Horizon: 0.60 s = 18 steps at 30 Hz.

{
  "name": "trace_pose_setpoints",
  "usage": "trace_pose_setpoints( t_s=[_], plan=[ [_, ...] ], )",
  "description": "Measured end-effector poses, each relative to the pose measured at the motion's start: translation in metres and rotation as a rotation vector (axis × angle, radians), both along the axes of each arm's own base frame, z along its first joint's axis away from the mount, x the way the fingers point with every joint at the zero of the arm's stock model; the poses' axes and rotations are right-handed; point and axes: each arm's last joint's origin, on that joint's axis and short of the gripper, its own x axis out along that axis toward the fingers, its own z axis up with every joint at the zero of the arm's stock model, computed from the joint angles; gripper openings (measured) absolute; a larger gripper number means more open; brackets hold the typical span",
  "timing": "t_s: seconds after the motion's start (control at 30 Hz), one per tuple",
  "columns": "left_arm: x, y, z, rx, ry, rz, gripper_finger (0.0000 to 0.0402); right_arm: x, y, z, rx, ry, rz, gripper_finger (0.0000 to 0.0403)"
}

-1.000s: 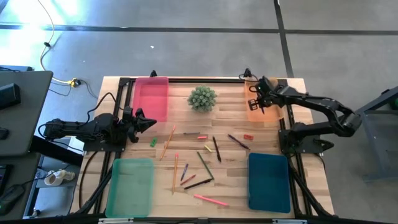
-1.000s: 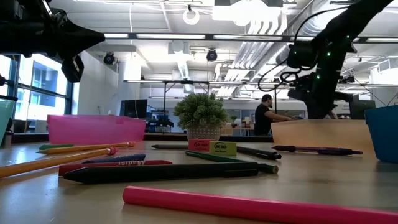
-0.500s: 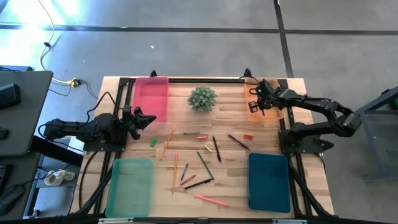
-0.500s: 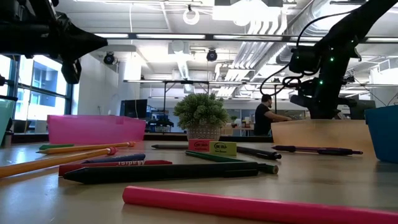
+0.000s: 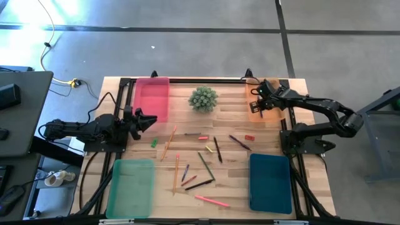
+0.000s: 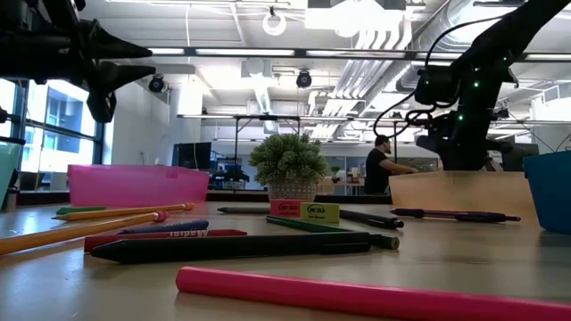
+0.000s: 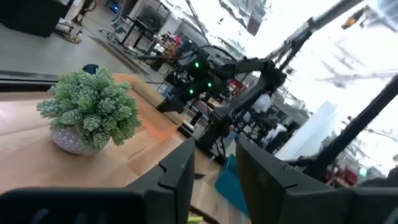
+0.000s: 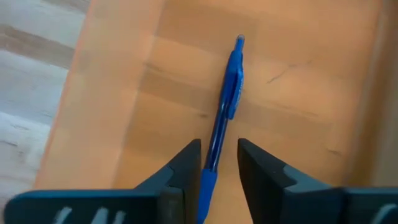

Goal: Sort crayons/erasers/pens/pencils in bins
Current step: Put the green eraser into the red bin

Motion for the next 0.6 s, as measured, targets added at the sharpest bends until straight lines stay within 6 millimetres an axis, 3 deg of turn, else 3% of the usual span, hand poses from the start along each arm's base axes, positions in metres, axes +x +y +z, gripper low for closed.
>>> trace_pose_setpoints(
  t_s=[0.17, 0.4, 0.6],
  plan=[
    [-0.002, 0.001, 0.010, -0.025, -0.088, 0.023, 0.0107, 0.004, -0.004, 0.018, 0.000, 0.013, 0.030, 0.0106],
    [-0.012, 0.000, 0.053, 0.084, -0.136, 0.052, 0.0098, 0.015, -0.015, 0.057, -0.061, -0.028, 0.056, 0.0106],
    [-0.018, 0.000, 0.083, 0.110, 0.081, 0.087, 0.0097, 0.023, -0.023, 0.089, -0.133, -0.082, 0.075, 0.0106]
  ],
)
